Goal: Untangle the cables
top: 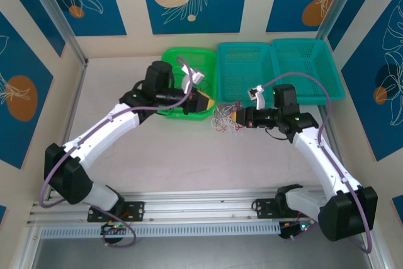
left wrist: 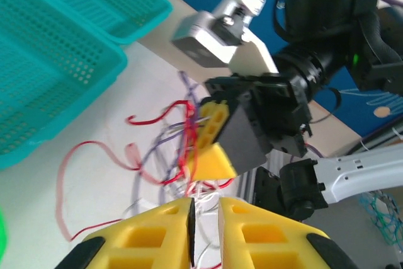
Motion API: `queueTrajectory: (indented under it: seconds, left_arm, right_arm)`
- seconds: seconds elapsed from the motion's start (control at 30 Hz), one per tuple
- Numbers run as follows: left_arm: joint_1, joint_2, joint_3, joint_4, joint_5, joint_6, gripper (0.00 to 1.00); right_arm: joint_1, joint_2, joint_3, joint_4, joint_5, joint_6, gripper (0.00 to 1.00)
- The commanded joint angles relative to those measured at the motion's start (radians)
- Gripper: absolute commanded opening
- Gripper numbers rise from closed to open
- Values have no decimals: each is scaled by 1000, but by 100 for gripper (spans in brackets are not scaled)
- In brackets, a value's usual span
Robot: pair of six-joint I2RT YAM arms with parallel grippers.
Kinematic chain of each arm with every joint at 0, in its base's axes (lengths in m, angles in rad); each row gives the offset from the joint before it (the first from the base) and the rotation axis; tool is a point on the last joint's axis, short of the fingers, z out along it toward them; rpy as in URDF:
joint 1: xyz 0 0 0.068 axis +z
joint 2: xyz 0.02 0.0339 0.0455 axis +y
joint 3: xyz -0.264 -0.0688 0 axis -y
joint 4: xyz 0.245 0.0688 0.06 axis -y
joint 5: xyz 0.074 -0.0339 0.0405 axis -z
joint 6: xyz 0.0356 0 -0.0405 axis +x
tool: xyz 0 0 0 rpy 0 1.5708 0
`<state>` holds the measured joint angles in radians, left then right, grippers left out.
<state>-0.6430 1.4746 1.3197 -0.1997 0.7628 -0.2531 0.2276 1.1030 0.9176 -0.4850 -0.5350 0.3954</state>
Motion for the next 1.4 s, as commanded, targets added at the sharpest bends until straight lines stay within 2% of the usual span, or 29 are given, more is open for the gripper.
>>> queueTrajectory:
  seconds: [0.0,0.13,0.33,0.5,0.57,0.7,0.8,0.87,0.97,1.07,1.2,1.37]
  left_arm:
    - [-39,13,-46,128,-53,-19,18]
    - [-47,27,-75,182,-146,-59,18]
    - [-49,71,-77,192,-109,-87,19]
    - [-44,58,-91,162,-168,-75,21]
    - [-28,42,-103,173,-176,-111,23]
    - [49,19,-145,284,-102,-308,28]
    - [103,19,-113,306,35,-432,33]
    - [109,28,-41,185,135,-394,34]
    - [107,58,86,-81,257,-258,35]
    - [103,75,156,-245,291,-139,34]
    - [102,78,151,-204,326,-169,34]
    - [103,85,152,-268,286,-106,34]
  right_arm:
    - [17,21,51,-14,-38,19,5]
    - [35,23,60,-14,-26,40,5]
    - [51,20,66,-12,-19,62,5]
    - [57,15,69,-17,-6,65,5]
    - [57,10,66,-23,-1,63,5]
    - [57,-14,49,-8,-27,25,5]
    - [55,-45,37,12,-68,-65,5]
    - [51,-54,34,19,-97,-142,5]
    - [51,-44,64,-2,-99,-216,5]
    - [53,-23,90,-5,-116,-237,4]
    - [56,7,123,-16,-121,-235,4]
    - [62,3,134,19,-124,-207,4]
